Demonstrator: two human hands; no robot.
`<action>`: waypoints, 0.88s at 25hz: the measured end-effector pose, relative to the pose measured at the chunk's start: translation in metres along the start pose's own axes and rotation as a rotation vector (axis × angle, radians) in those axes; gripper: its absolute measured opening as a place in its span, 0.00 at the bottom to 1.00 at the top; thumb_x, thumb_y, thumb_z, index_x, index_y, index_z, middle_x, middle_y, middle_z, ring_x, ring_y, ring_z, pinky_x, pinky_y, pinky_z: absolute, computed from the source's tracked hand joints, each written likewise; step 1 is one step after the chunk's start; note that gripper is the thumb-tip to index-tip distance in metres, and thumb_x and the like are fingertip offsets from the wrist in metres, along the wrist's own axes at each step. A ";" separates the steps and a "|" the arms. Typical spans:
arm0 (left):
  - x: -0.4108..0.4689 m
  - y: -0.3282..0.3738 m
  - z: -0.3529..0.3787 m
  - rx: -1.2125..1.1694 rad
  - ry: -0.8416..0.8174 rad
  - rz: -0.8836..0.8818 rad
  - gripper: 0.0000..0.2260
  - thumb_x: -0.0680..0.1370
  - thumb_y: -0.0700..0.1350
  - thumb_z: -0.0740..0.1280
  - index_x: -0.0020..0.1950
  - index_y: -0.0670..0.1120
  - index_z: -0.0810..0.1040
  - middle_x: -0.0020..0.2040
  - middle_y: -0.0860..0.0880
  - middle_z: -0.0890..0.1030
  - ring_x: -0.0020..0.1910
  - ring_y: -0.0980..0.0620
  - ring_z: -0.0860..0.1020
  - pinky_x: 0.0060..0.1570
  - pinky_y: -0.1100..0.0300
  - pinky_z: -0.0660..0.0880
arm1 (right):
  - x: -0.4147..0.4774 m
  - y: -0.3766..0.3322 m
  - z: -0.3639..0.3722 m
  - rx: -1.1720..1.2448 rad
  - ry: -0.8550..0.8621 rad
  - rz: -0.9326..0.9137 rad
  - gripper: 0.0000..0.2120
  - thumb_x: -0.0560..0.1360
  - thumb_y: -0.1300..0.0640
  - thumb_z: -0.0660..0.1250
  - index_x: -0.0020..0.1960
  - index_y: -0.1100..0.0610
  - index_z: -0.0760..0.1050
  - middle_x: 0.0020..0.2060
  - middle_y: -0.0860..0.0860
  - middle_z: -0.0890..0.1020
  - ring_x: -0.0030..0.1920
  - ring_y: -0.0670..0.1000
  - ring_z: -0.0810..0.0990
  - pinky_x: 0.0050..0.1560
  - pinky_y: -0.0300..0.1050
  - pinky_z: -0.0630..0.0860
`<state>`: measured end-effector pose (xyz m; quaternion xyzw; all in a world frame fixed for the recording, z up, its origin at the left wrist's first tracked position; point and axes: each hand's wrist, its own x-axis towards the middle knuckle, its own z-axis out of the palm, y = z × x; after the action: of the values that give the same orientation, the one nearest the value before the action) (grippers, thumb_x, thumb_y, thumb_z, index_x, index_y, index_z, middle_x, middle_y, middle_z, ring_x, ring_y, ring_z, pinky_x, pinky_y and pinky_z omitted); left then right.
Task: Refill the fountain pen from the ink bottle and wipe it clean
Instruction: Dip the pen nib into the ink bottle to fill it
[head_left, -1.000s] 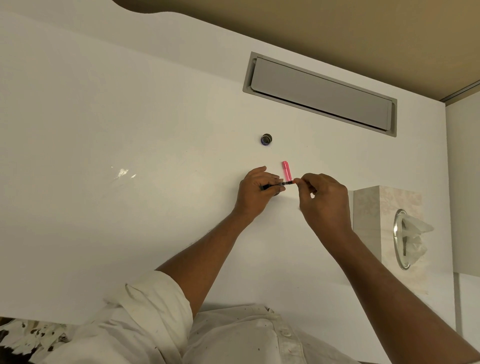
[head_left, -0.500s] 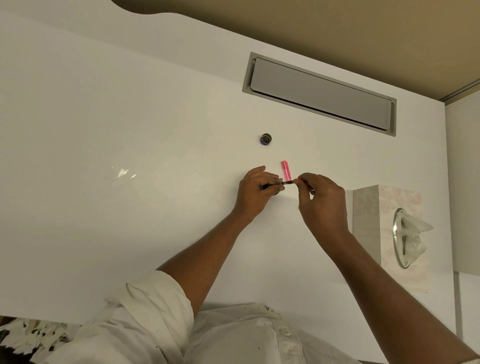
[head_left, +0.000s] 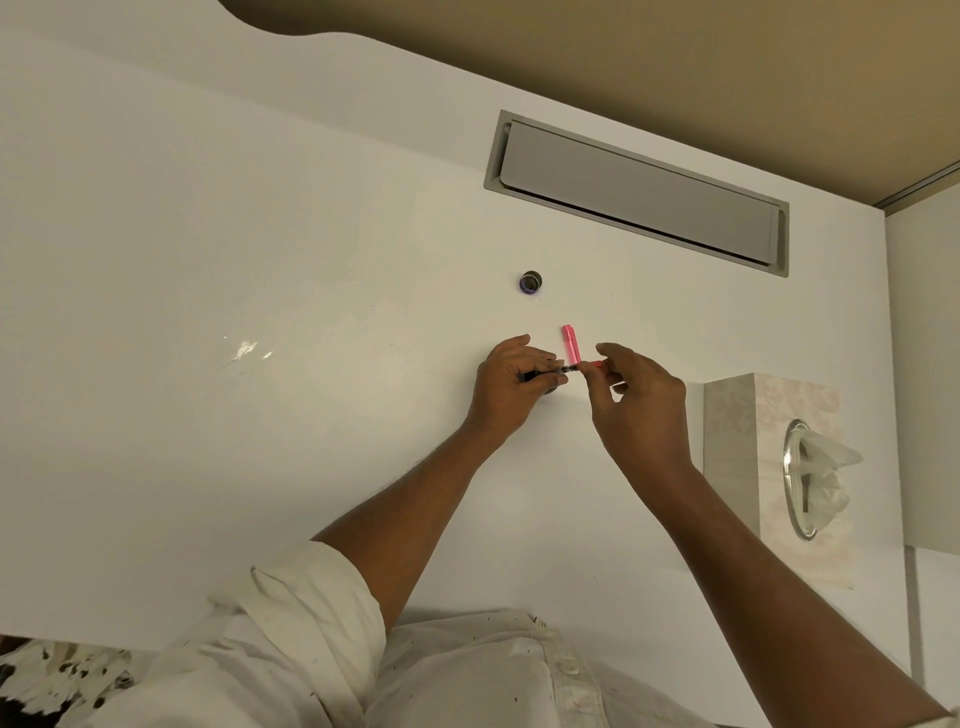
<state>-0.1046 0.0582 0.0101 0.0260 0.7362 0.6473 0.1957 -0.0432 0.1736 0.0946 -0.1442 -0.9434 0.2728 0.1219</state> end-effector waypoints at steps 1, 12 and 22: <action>0.000 0.000 0.000 0.003 0.003 0.005 0.08 0.68 0.39 0.74 0.46 0.40 0.84 0.48 0.44 0.85 0.64 0.51 0.72 0.63 0.59 0.69 | 0.000 0.000 0.000 0.011 -0.001 -0.009 0.06 0.74 0.59 0.69 0.50 0.58 0.79 0.38 0.52 0.84 0.35 0.48 0.78 0.39 0.46 0.78; 0.002 0.003 -0.004 0.010 0.000 0.085 0.07 0.68 0.38 0.73 0.45 0.38 0.84 0.47 0.42 0.85 0.50 0.73 0.71 0.64 0.59 0.68 | 0.005 -0.003 0.001 0.047 -0.031 0.063 0.04 0.75 0.62 0.67 0.45 0.58 0.80 0.37 0.51 0.83 0.35 0.49 0.78 0.40 0.44 0.77; 0.005 0.002 -0.007 0.037 -0.066 0.126 0.09 0.68 0.39 0.74 0.47 0.39 0.84 0.47 0.43 0.85 0.47 0.66 0.74 0.56 0.79 0.64 | 0.008 -0.004 0.001 -0.001 -0.035 0.057 0.05 0.76 0.62 0.65 0.43 0.60 0.78 0.34 0.54 0.81 0.35 0.55 0.78 0.38 0.52 0.77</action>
<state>-0.1117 0.0538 0.0117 0.0973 0.7382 0.6432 0.1785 -0.0515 0.1725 0.0967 -0.1663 -0.9410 0.2781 0.0972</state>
